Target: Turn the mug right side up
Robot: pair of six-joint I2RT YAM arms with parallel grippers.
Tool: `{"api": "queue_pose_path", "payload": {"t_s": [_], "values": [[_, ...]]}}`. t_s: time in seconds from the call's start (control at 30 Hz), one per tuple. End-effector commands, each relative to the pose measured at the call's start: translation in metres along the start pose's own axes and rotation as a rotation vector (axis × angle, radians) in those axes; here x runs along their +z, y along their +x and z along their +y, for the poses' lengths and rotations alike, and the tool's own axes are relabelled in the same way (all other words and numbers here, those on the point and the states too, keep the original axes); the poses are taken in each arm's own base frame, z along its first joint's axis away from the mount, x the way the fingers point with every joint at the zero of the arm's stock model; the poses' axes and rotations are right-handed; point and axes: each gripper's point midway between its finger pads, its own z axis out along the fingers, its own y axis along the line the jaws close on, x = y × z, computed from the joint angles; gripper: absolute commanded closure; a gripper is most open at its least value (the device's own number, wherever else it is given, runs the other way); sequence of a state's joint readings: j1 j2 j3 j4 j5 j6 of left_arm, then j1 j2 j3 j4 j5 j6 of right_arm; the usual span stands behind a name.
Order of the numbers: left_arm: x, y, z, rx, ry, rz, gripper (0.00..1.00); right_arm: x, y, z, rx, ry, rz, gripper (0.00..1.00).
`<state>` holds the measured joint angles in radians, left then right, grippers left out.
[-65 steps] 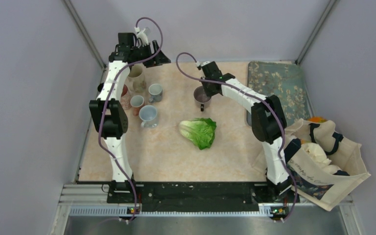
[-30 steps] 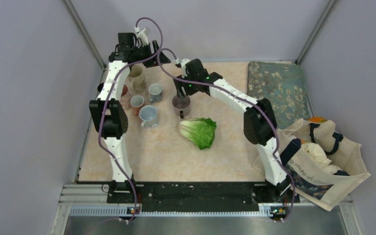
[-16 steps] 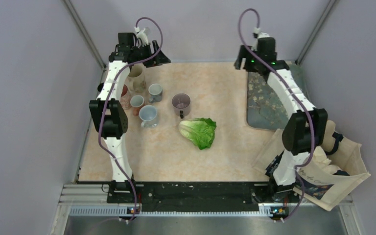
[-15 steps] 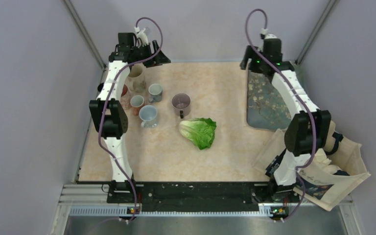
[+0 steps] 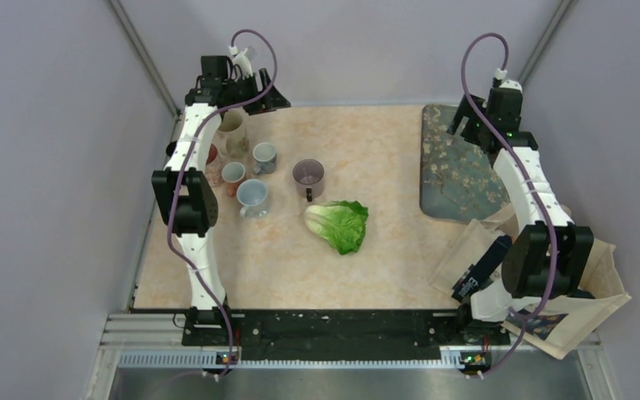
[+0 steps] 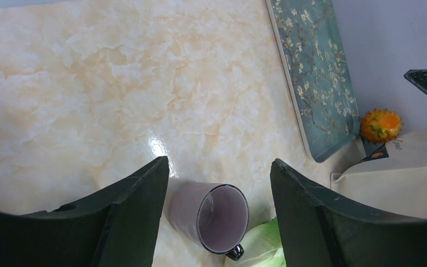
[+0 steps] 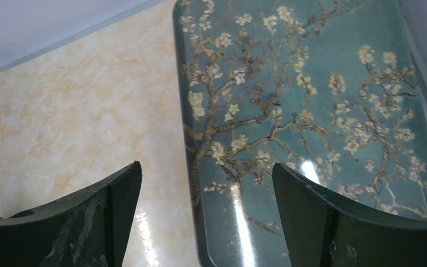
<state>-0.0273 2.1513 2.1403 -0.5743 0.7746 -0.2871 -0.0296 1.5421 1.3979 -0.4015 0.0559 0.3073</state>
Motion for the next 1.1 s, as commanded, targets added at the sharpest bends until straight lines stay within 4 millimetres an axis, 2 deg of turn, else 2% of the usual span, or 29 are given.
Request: {"api": "queue_pose_path", "payload": {"t_s": [0.0,0.33,0.53,0.67,0.8,1.03,1.07], "values": [[-0.024,-0.033,-0.038,0.099,0.049,-0.093,0.28,-0.002,-0.012,-0.019,0.039,0.066,-0.074,0.14],[-0.024,-0.033,-0.038,0.099,0.049,-0.093,0.28,0.019,-0.002,-0.034,0.097,0.159,-0.071,0.13],[-0.024,-0.033,-0.038,0.099,0.049,-0.093,0.28,0.017,0.019,-0.041,0.057,0.160,-0.050,0.13],[-0.024,-0.033,-0.038,0.099,0.049,-0.093,0.28,0.010,0.032,-0.038,0.006,0.105,-0.053,0.13],[-0.024,-0.033,-0.038,0.099,0.049,-0.093,0.28,-0.005,0.041,-0.037,-0.017,0.065,-0.088,0.14],[-0.024,-0.033,-0.038,0.099,0.049,-0.093,0.28,-0.040,0.038,-0.039,-0.070,0.016,-0.249,0.13],[-0.024,-0.033,-0.038,0.099,0.049,-0.093,0.28,-0.042,0.045,-0.041,-0.071,0.013,-0.253,0.13]]}}
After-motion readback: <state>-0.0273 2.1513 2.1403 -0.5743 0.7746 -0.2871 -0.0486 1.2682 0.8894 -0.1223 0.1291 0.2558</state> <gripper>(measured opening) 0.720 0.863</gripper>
